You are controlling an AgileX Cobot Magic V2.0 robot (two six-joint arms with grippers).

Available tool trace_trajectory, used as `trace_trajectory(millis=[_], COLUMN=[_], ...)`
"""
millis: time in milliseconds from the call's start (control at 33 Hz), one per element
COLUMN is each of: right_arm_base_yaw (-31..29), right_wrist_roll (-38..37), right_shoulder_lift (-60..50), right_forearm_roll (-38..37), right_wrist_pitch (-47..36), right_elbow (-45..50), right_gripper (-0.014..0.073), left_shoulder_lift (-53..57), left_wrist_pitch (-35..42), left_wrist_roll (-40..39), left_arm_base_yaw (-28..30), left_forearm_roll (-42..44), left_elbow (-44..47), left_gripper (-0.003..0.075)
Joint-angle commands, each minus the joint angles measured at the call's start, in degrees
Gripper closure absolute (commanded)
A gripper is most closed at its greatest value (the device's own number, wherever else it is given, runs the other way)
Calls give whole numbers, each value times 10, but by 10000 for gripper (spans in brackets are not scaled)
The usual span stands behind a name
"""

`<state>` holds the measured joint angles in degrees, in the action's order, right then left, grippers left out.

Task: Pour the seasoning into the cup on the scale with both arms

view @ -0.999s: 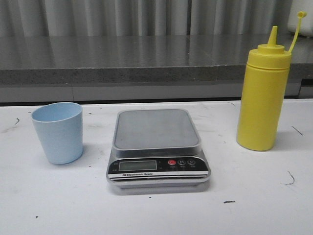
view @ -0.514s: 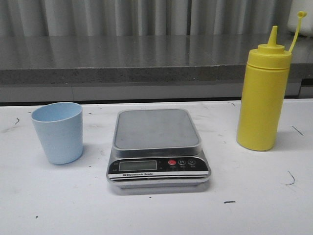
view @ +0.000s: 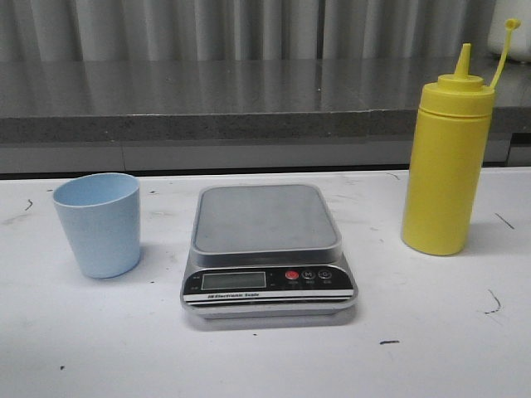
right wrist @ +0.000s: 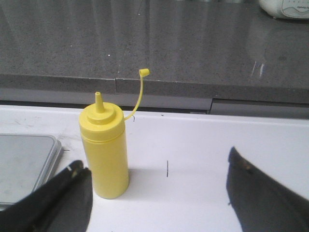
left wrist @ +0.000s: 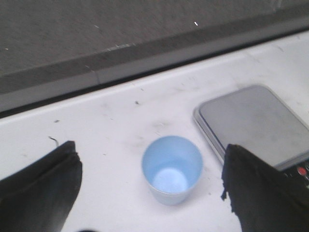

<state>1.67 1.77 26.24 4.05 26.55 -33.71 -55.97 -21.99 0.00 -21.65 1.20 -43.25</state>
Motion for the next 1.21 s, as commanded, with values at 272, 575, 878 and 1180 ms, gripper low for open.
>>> trace_trajectory(millis=[272,575,878,1180], right_arm_base_yaw=[-2,-2,-2,-2], right_wrist_roll=[1,1,1,1], right_shoulder_lift=[7,7,7,7], right_forearm_roll=[-1,-1,-1,-2], right_wrist_pitch=[-29,-29,-30,-29], right_elbow=[-21,-21,-21,-21], right_gripper=[6,6,6,6], left_shoulder_lift=[-303,-449,-475,-449], left_wrist_pitch=[-200,-219,-229,-242], left_wrist_roll=[-3,-4,-5,-5], left_arm_base_yaw=[-97,-92,-83,-85], left_forearm_roll=[22,43,43,43], left_elbow=[-243,-318,-318,-318], left_gripper=[155,156,567,740])
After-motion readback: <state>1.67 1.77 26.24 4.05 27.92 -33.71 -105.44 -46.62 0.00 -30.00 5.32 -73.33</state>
